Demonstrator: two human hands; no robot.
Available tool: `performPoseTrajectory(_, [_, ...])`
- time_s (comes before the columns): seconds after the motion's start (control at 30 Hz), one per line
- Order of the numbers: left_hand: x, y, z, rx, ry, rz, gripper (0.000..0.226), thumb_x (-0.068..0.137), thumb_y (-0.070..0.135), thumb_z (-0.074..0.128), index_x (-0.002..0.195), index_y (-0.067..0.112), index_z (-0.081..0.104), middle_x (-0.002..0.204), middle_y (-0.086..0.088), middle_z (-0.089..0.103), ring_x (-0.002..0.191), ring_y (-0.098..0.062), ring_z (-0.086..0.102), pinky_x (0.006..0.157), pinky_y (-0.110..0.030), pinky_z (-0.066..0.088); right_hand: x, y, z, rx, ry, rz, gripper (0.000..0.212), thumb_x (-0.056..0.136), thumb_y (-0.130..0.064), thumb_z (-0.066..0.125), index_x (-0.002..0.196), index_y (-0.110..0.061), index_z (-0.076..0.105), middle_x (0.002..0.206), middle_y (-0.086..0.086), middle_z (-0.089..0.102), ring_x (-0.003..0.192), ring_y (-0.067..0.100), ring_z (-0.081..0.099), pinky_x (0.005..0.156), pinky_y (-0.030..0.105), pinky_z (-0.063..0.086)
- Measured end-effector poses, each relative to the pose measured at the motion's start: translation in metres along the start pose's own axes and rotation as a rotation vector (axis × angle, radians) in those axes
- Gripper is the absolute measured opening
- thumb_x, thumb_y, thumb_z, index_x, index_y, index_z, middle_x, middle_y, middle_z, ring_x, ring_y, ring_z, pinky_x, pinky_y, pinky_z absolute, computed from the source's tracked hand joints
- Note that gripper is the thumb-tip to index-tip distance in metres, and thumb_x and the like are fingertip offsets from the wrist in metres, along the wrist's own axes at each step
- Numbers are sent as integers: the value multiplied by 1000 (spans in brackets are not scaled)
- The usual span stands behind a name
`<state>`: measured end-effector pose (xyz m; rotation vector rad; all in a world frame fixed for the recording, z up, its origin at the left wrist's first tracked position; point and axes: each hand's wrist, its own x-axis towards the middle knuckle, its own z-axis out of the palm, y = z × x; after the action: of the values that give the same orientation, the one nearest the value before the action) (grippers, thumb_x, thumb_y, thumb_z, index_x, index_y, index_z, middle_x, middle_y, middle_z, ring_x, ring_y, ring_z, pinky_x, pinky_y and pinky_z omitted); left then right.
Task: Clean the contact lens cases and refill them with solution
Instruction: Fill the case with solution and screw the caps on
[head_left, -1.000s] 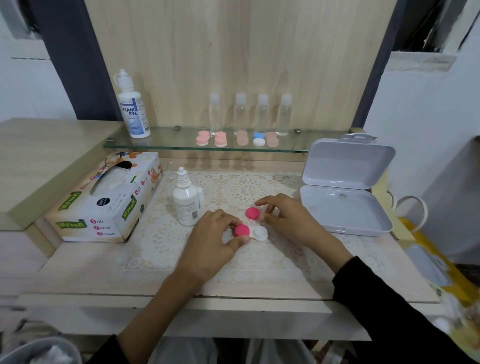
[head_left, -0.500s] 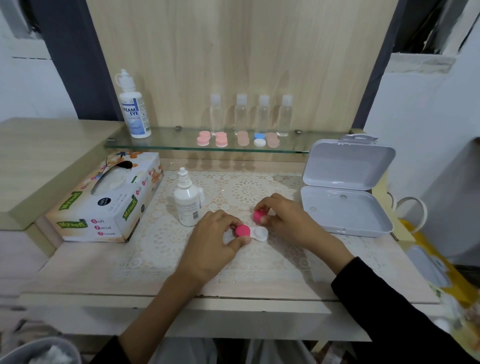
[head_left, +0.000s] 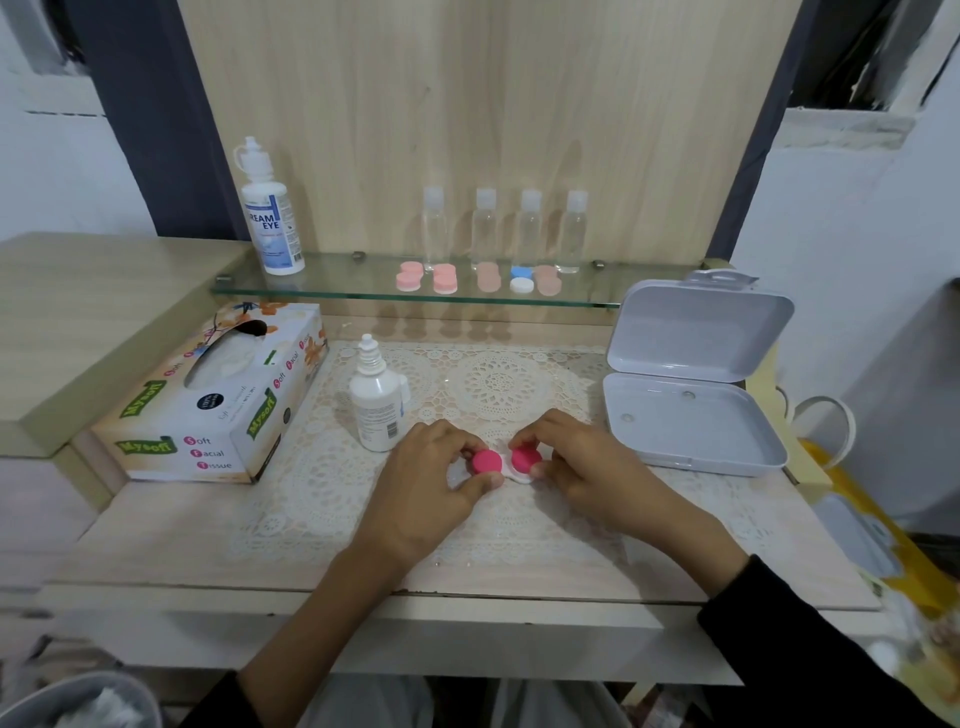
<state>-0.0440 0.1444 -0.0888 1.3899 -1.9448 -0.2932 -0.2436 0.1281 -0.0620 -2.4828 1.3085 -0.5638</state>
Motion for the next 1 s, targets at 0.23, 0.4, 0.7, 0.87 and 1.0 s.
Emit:
performPoseTrajectory(0.23, [0,-1,0,5,2,-1,29,76,46,72,96,26,68,90,15,57,87,-6,48,80,-21,38,-4,-1,3,-58,24,-33,28,91,-11,56,117,-21,61,113,-11,55,93,3,51,75,34,50])
performPoseTrajectory(0.4, [0,0,0,7,9,-1,27,76,45,73,95,26,68,89,15,56,87,-5,48,79,-22,39,-4,-1,5,-55,48,-12,22,93,-27,60,114,-20,63,108,-9,57,72,-6,44,64,14,36])
performPoseTrajectory(0.7, [-1,1,-1,23,4,-2,26,78,44,72,97,26,68,91,15,56,88,-5,47,80,-20,37,-3,-2,10,-96,92,59,43,84,-58,60,100,-18,55,97,-8,52,79,9,50,66,22,42])
performPoseTrajectory(0.87, [0,2,-1,20,11,-1,26,78,43,72,96,26,68,90,15,56,88,-5,48,78,-19,36,-4,-1,8,-6,65,55,49,83,-54,66,119,-24,54,108,-11,52,90,4,51,75,23,43])
performPoseTrajectory(1.0, [0,1,-1,15,7,-5,28,77,44,72,96,25,68,90,15,57,88,-6,48,79,-19,37,-6,2,5,44,49,-15,32,89,-36,65,119,-27,60,105,-12,52,85,-7,48,71,10,34])
